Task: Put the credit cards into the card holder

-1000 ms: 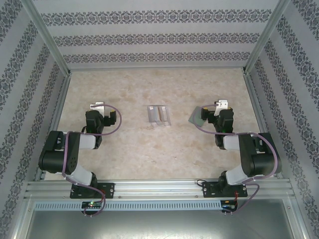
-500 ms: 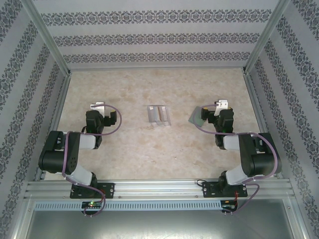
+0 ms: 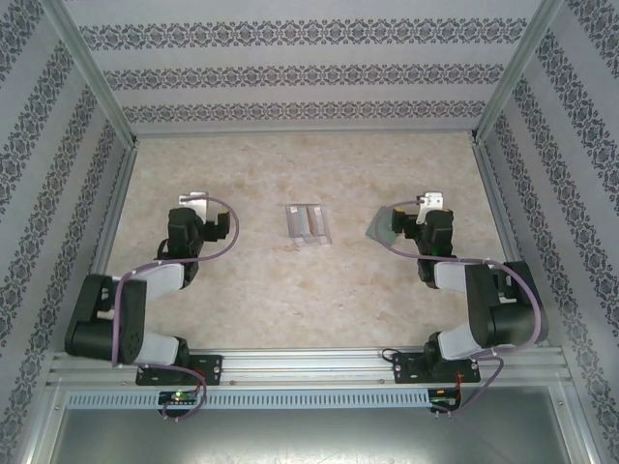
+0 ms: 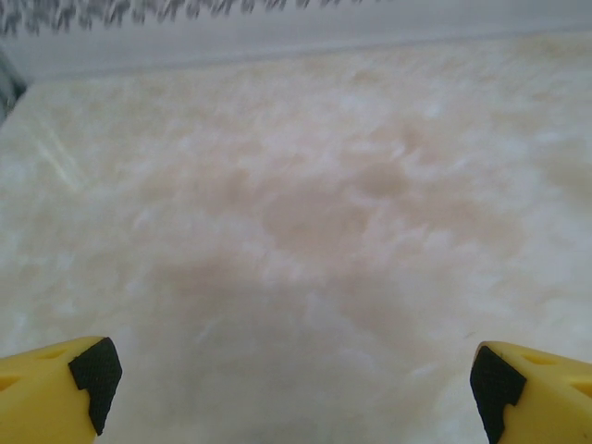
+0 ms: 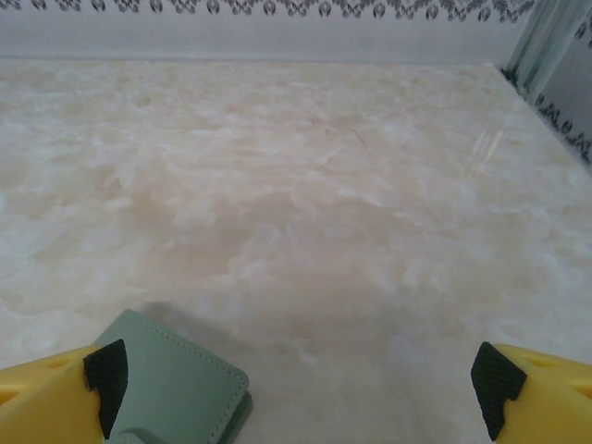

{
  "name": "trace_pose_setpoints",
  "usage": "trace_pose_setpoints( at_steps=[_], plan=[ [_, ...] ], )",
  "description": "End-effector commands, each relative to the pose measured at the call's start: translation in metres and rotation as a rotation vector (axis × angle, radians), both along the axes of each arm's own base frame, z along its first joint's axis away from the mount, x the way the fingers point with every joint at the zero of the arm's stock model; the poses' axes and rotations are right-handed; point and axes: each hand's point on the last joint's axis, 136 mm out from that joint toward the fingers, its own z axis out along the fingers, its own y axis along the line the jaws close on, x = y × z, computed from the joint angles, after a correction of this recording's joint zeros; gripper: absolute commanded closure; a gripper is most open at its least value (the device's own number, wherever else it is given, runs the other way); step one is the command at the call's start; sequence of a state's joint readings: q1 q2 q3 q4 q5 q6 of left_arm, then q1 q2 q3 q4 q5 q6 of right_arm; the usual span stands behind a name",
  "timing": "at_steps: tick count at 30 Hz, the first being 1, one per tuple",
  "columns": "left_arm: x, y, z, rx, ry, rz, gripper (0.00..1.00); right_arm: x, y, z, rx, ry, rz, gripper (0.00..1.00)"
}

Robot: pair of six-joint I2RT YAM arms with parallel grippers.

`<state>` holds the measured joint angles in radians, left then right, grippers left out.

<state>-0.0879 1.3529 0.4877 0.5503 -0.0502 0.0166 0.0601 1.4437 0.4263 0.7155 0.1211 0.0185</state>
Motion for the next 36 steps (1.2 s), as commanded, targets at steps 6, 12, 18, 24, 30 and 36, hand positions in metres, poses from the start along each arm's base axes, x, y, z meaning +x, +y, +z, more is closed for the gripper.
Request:
trace_pose_setpoints(
  at_steps=[6,12,18,24,30,36],
  plan=[
    [-0.014,-0.009,0.061,-0.583,-0.037,0.194,0.01,-0.014,-0.024,0.082,0.338,-0.15,-0.335,0.02],
    [-0.006,-0.067,0.057,-0.661,0.208,-0.023,0.01,0.007,0.063,0.06,0.506,0.149,-0.056,0.02],
    [-0.024,-0.081,0.013,-0.589,0.376,0.01,0.01,0.001,0.178,0.023,0.382,0.43,0.275,0.15],
    [-0.02,-0.092,0.006,-0.579,0.437,-0.049,0.01,-0.014,0.229,-0.022,0.187,0.623,0.333,0.36],
    [-0.016,-0.089,0.0,-0.548,0.456,-0.025,0.01,-0.015,0.221,-0.043,0.098,0.695,0.234,0.47],
    [-0.008,-0.09,-0.008,-0.544,0.488,-0.014,0.0,-0.013,0.219,-0.052,0.047,0.726,0.201,0.47]
  ],
)
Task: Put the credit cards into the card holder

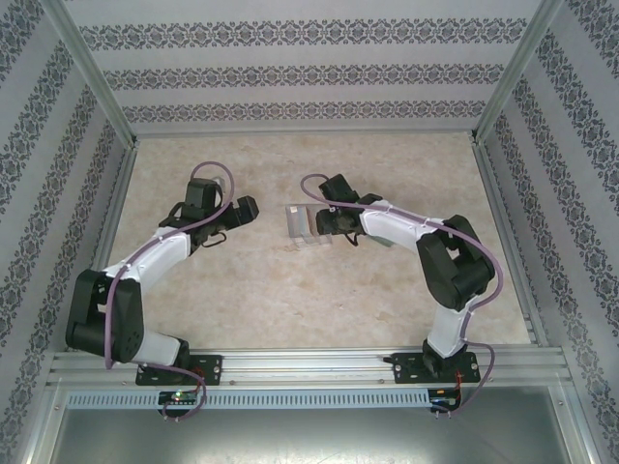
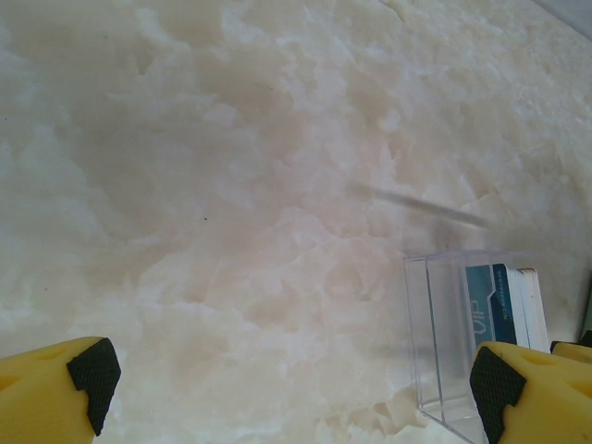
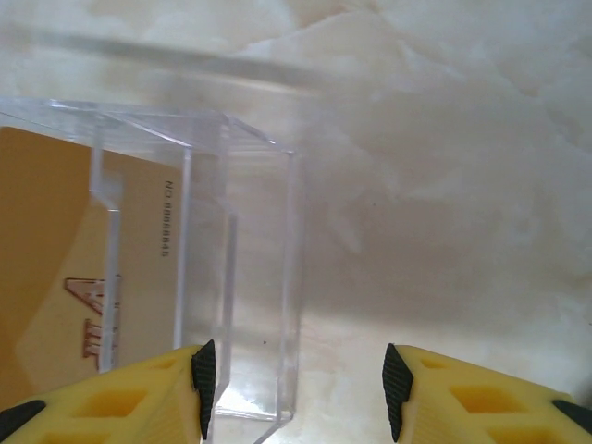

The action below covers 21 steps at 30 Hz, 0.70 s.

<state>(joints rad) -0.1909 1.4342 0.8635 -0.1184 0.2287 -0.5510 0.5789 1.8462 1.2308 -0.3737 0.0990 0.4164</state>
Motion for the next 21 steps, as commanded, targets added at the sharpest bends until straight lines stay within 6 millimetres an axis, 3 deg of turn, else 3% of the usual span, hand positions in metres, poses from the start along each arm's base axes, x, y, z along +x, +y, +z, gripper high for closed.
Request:
trace_pose_setpoints(
  at_steps=[1,6,17,21],
  plan=[
    [0.001,-0.001,-0.005,0.03,0.038,-0.012,0.01,0.0,-0.003,-0.008,-0.063,0.036,-0.009,0.47],
    [0.005,-0.003,0.0,0.024,0.009,-0.017,0.01,0.0,0.009,-0.009,-0.116,0.035,-0.003,0.49],
    [-0.002,0.004,0.003,0.056,0.003,-0.007,0.01,0.012,0.005,-0.005,-0.14,0.008,-0.098,0.54],
    [-0.002,0.005,0.004,0.066,-0.001,-0.014,0.01,0.013,0.002,-0.016,-0.156,0.02,-0.11,0.58]
  ],
)
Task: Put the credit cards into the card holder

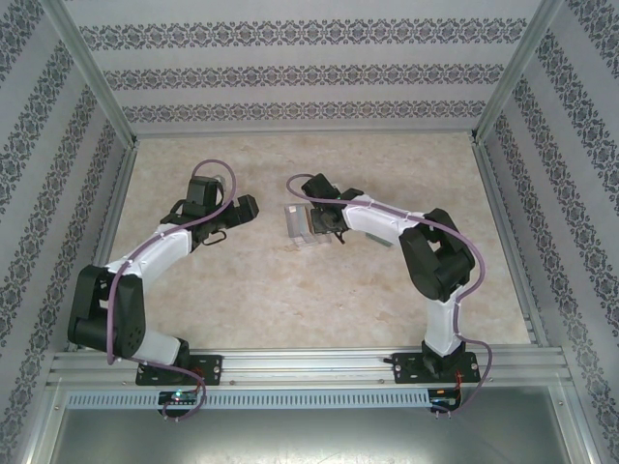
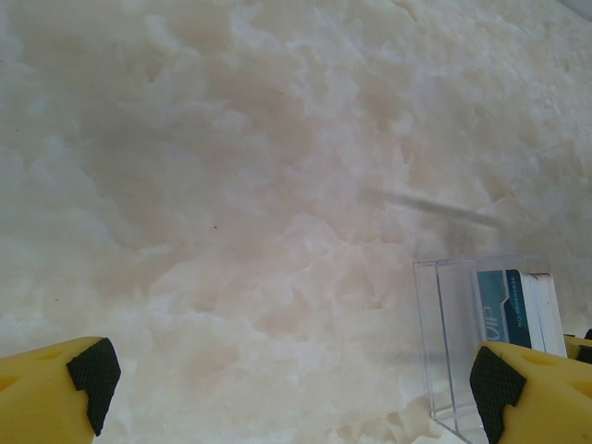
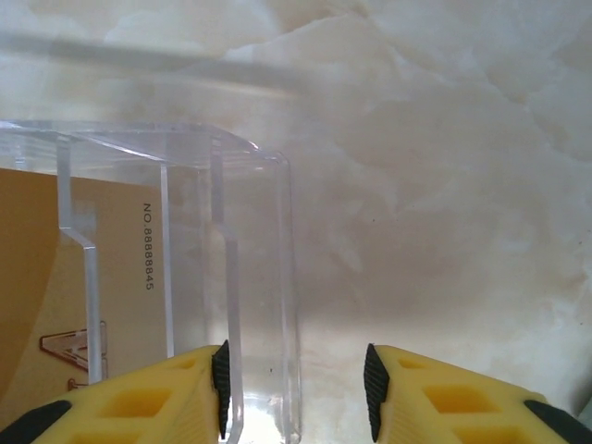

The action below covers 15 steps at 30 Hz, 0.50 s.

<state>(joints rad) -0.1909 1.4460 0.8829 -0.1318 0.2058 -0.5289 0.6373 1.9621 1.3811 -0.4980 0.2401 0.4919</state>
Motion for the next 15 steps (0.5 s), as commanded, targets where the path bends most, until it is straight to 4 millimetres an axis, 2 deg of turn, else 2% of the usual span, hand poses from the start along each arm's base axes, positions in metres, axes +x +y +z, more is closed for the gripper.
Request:
trace_pose_setpoints(
  at_steps=[1,6,8,12,15],
  plan=[
    [-0.006,0.002,0.005,0.038,0.004,-0.011,0.01,0.003,-0.006,-0.012,-0.032,0.025,-0.042,0.59],
    [-0.009,0.003,0.009,0.047,-0.004,-0.019,0.01,0.002,-0.005,-0.014,-0.031,0.024,-0.049,0.65],
    [-0.01,0.006,0.01,0.061,-0.002,-0.009,0.01,0.004,-0.005,-0.012,-0.036,0.016,-0.059,0.71],
    [-0.011,0.005,0.014,0.047,-0.019,-0.012,0.01,0.013,-0.006,-0.007,-0.039,-0.018,-0.1,0.72],
    [-0.011,0.007,0.018,0.068,-0.009,-0.012,0.01,0.022,-0.001,-0.006,-0.009,-0.024,-0.163,0.79]
  ],
)
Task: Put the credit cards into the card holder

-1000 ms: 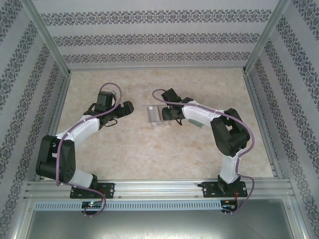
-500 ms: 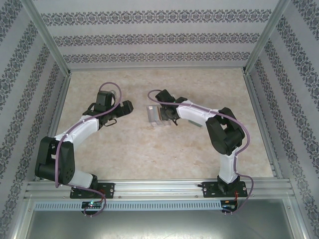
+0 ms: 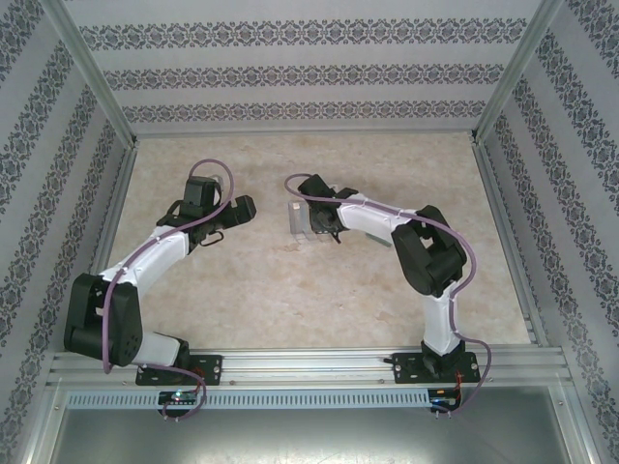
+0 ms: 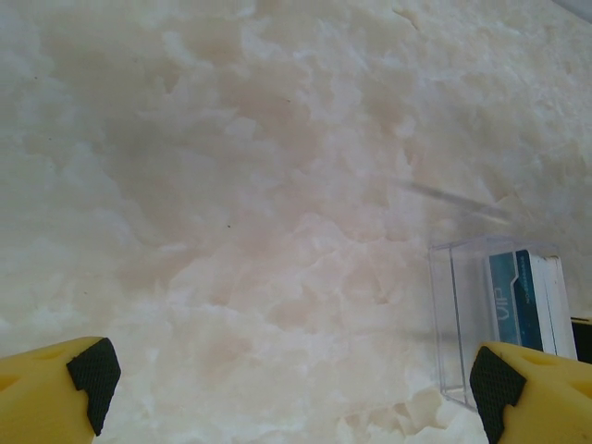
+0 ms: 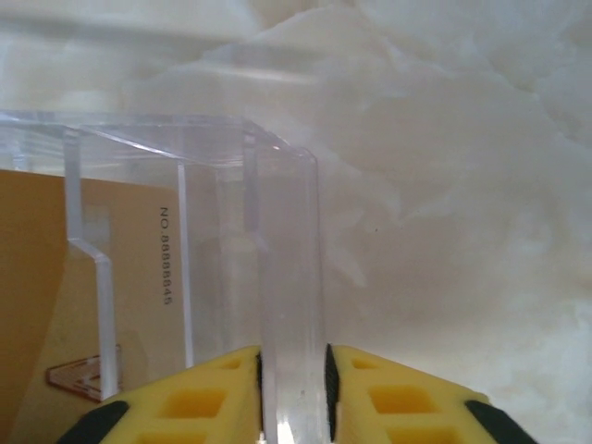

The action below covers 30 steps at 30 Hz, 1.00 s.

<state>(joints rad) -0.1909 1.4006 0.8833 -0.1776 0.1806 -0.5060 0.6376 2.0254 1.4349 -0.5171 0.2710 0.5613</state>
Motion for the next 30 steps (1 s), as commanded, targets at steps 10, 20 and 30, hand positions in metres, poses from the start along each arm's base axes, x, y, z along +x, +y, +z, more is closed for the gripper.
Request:
trace_pose_setpoints(
  at_steps=[10,20,30],
  plan=[
    [-0.012,0.006,0.024,0.055,-0.037,-0.015,0.01,0.056,0.009,-0.004,0.07,-0.04,-0.162,0.87],
    [-0.019,0.005,0.024,0.026,-0.046,-0.005,0.01,0.091,0.026,0.036,0.14,-0.12,-0.085,0.69],
    [-0.012,-0.004,0.028,-0.024,-0.106,-0.011,0.01,0.073,0.001,0.116,0.197,-0.229,-0.09,0.59]
  ],
)
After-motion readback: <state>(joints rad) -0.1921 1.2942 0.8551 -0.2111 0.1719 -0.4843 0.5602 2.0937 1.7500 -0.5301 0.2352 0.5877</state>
